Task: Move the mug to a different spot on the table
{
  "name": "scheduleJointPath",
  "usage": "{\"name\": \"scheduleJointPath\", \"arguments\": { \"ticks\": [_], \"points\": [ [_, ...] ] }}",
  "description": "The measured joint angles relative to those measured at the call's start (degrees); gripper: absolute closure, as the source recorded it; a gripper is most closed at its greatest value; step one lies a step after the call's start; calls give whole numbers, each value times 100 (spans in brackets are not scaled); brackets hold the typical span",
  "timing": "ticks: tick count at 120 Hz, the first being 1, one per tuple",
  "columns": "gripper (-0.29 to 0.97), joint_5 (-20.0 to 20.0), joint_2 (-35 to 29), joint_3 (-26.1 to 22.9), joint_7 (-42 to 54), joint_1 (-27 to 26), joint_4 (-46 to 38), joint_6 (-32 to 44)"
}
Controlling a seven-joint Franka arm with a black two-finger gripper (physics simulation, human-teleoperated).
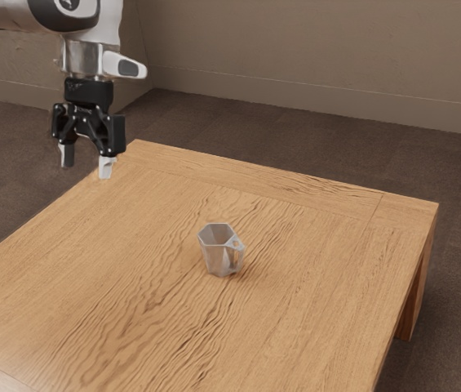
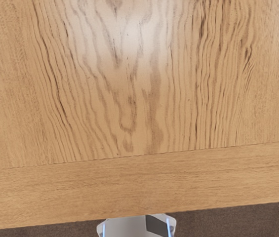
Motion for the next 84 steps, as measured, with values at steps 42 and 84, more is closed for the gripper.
{"name": "scheduleJointPath", "arguments": {
  "ticks": [42,84],
  "points": [
    [0,303,1178,-595,692,-772,383,1865],
    [0,246,2363,-1040,3692,-697,761,3143]
  ]
}}
